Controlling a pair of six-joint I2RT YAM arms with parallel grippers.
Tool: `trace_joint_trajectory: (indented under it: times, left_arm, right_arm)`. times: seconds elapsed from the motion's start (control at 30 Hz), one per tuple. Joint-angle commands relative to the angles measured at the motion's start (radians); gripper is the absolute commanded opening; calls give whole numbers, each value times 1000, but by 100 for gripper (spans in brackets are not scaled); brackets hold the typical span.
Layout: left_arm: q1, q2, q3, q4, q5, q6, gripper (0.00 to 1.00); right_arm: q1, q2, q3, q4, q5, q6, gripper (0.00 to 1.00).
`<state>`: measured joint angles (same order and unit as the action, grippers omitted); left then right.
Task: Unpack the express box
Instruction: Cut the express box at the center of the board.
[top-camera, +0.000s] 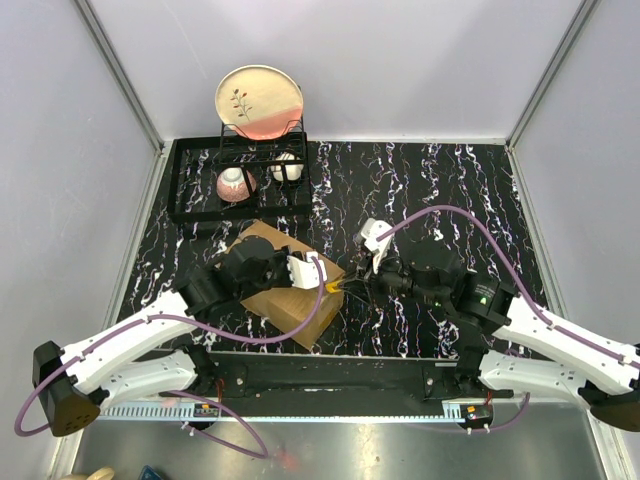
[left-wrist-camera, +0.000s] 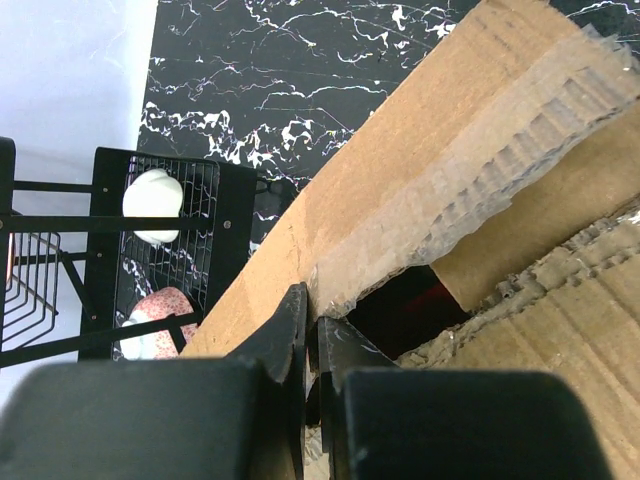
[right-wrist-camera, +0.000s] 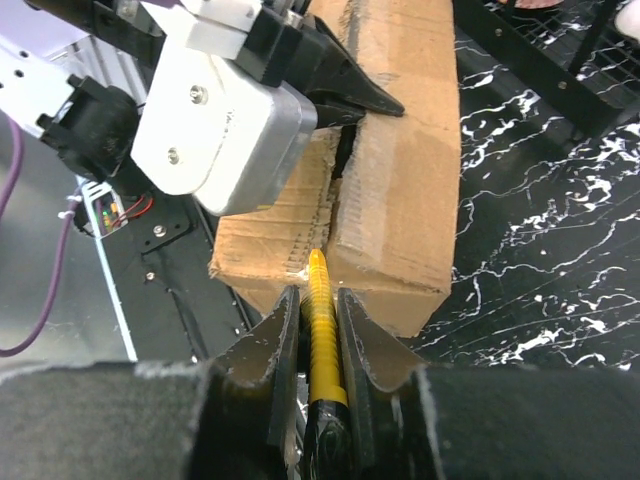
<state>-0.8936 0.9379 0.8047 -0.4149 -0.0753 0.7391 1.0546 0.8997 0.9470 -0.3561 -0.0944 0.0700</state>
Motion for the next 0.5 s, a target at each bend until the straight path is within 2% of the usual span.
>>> trace_joint_trajectory:
  times: [0.0, 0.17, 0.47]
  left_arm:
    - [8, 1, 33, -33, 29, -44, 0]
    - [8, -4, 30, -33, 35, -27, 0]
    - [12, 13, 79, -35, 20, 25, 0]
  right_arm:
    - [16, -4, -8, 79, 113, -39, 0]
    - [25, -47, -51, 75, 183, -1, 0]
    - [25, -159, -221, 184, 194, 250, 0]
